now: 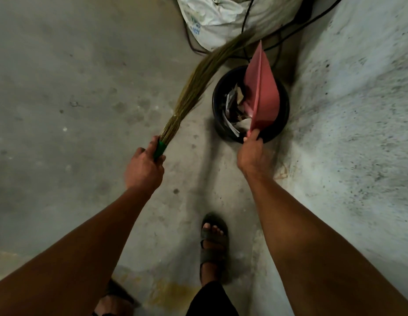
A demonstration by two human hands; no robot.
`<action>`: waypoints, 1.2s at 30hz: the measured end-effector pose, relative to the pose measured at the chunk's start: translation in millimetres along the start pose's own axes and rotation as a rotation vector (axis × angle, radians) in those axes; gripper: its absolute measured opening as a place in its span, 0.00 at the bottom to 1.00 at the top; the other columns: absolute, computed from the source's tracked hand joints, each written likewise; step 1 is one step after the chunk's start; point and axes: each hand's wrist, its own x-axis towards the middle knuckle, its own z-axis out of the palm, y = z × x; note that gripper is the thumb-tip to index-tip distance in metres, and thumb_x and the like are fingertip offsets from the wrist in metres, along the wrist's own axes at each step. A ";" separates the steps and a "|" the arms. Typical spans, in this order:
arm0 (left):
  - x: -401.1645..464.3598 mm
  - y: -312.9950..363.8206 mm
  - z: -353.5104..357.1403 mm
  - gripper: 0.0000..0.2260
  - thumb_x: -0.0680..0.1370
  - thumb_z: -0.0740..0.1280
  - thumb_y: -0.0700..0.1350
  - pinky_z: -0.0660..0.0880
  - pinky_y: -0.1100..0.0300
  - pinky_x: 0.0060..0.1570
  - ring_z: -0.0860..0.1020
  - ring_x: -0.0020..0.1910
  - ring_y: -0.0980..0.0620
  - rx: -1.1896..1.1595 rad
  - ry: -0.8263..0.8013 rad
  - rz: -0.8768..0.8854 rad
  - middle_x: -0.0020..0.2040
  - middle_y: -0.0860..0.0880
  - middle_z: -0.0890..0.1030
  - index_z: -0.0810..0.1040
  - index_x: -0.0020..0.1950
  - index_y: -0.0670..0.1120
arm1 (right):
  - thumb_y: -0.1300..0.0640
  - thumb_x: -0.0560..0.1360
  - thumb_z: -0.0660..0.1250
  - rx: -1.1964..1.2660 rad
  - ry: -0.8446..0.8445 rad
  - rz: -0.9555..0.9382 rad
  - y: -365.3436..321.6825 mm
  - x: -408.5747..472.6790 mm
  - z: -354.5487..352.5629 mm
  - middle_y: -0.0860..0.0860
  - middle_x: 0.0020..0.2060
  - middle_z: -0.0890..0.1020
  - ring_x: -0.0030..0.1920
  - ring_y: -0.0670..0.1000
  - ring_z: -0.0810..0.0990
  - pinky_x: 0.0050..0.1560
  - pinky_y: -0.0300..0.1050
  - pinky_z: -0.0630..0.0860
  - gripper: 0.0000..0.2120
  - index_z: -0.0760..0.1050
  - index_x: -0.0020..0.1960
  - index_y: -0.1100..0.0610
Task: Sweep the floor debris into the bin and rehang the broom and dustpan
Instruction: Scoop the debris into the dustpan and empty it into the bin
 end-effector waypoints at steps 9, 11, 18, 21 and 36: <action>-28.1 3.6 -22.6 0.28 0.85 0.62 0.55 0.75 0.55 0.34 0.76 0.45 0.48 -0.018 -0.014 -0.017 0.56 0.46 0.76 0.57 0.84 0.61 | 0.52 0.86 0.59 0.087 0.247 0.073 20.7 -35.2 -41.0 0.60 0.59 0.81 0.54 0.64 0.81 0.43 0.52 0.69 0.17 0.67 0.72 0.56; -28.9 6.6 -28.7 0.28 0.85 0.62 0.55 0.79 0.53 0.36 0.76 0.46 0.48 -0.034 -0.013 -0.020 0.56 0.46 0.76 0.56 0.84 0.61 | 0.50 0.86 0.58 0.128 0.320 0.090 16.8 -53.4 -52.0 0.58 0.58 0.81 0.53 0.61 0.82 0.42 0.50 0.67 0.17 0.69 0.72 0.55; -16.2 10.5 -33.3 0.28 0.85 0.62 0.54 0.79 0.52 0.36 0.77 0.47 0.47 -0.040 0.008 -0.003 0.57 0.45 0.76 0.55 0.84 0.61 | 0.48 0.87 0.56 0.091 0.226 0.010 -19.1 -64.0 -50.5 0.61 0.59 0.81 0.55 0.66 0.81 0.44 0.56 0.71 0.18 0.70 0.69 0.59; -12.4 5.4 -24.9 0.28 0.85 0.62 0.54 0.76 0.54 0.34 0.76 0.47 0.47 -0.030 0.011 -0.008 0.57 0.45 0.77 0.55 0.84 0.62 | 0.51 0.85 0.59 0.001 0.104 -0.013 -24.6 -43.4 -39.8 0.60 0.63 0.79 0.58 0.65 0.82 0.47 0.55 0.71 0.21 0.64 0.75 0.60; -10.5 0.2 11.2 0.28 0.85 0.62 0.54 0.77 0.54 0.34 0.76 0.45 0.47 -0.021 -0.038 -0.044 0.57 0.44 0.77 0.56 0.83 0.61 | 0.54 0.86 0.55 -0.081 -0.080 0.020 12.9 7.4 -16.7 0.63 0.61 0.81 0.62 0.66 0.81 0.57 0.58 0.75 0.20 0.60 0.75 0.62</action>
